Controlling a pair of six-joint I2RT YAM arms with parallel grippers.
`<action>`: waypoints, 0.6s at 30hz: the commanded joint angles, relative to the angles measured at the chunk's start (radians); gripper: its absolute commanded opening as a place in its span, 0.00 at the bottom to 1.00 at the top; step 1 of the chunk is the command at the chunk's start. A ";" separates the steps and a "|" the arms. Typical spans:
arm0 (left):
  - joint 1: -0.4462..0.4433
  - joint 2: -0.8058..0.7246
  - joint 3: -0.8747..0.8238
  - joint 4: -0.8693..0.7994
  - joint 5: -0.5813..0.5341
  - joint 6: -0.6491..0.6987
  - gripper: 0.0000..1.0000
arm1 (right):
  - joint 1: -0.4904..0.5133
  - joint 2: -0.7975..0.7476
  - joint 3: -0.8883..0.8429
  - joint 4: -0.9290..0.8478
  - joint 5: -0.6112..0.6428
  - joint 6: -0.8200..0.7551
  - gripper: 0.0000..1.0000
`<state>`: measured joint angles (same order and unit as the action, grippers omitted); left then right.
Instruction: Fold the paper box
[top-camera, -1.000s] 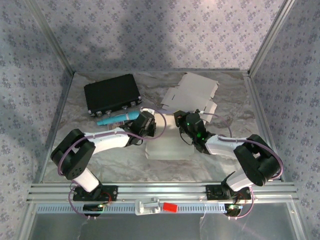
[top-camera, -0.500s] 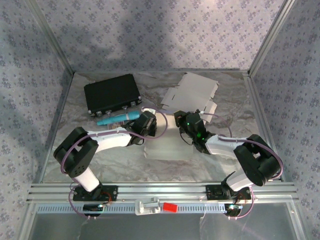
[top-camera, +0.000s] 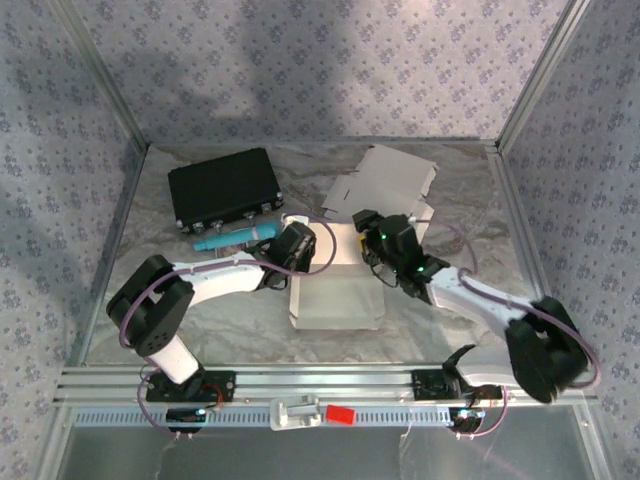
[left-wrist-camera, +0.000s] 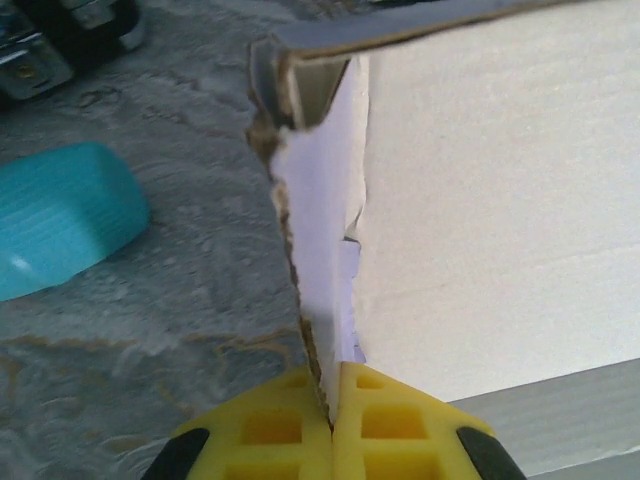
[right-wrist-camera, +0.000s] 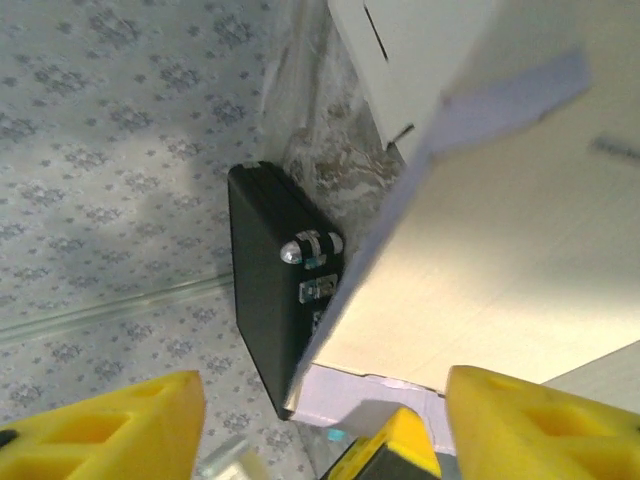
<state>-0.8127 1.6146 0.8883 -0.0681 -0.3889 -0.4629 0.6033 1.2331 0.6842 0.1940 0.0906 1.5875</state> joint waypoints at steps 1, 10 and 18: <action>0.000 -0.061 0.031 -0.167 -0.076 -0.018 0.00 | -0.065 -0.131 0.096 -0.406 0.013 -0.110 0.70; 0.006 -0.067 0.081 -0.341 -0.101 -0.074 0.00 | -0.161 0.017 0.202 -0.434 -0.141 -0.276 0.63; 0.007 -0.046 0.119 -0.370 -0.108 -0.086 0.00 | -0.178 0.259 0.381 -0.412 -0.200 -0.393 0.55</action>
<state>-0.8116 1.5543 0.9791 -0.3836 -0.4652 -0.5362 0.4366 1.4506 0.9966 -0.2096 -0.0631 1.2686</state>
